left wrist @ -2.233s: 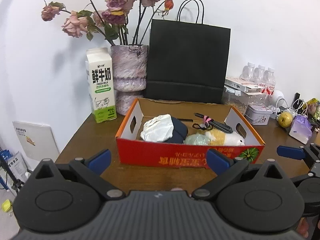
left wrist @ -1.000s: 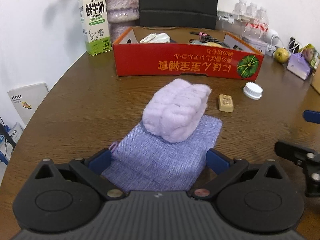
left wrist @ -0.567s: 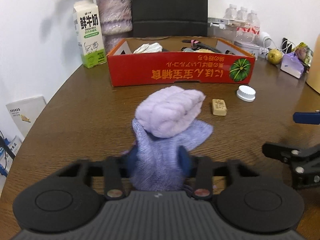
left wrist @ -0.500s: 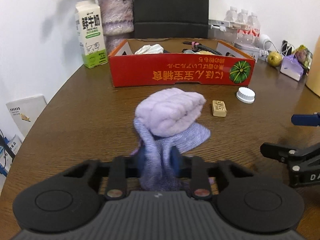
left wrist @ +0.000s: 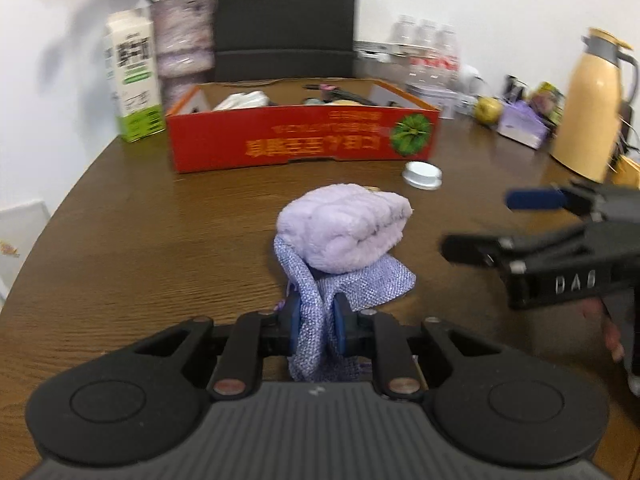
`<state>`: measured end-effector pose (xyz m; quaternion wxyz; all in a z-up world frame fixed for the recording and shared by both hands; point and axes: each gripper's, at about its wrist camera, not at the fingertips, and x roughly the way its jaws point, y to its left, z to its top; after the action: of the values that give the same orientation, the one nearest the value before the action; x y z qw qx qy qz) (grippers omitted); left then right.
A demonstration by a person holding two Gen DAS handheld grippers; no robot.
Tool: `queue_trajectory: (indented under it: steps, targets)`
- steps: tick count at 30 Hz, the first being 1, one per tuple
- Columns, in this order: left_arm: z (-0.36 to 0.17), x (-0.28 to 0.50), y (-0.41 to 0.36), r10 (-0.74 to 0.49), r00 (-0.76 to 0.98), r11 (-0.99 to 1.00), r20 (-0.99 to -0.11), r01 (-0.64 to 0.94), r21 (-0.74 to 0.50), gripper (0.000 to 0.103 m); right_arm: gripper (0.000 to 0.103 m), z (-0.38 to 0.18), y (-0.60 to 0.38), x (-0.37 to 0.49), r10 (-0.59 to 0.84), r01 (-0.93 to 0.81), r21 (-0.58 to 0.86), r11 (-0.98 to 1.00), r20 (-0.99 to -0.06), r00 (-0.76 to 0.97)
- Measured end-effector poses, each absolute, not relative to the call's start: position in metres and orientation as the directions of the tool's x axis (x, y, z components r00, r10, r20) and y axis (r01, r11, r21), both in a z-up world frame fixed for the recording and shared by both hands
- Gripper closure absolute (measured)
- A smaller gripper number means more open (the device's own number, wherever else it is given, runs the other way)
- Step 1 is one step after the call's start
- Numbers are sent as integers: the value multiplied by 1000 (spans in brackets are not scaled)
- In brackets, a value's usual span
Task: Organize objects
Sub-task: 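Grasp the lavender towel off the pouch with the right gripper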
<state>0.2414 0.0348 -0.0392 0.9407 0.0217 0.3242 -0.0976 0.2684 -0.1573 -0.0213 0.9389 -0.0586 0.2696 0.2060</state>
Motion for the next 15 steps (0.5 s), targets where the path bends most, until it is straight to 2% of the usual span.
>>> queue_trajectory:
  steps: [6,15]
  targets:
    - [-42,236,22,-237,752,958,-616,287,-19,85,0,-5,-154,273,501,-520,103,848,-476,723]
    - [-44,233,15,-287,734,937,-616,349,-21,84,0,-16,-129,299,565,-572,183,799,-551,614]
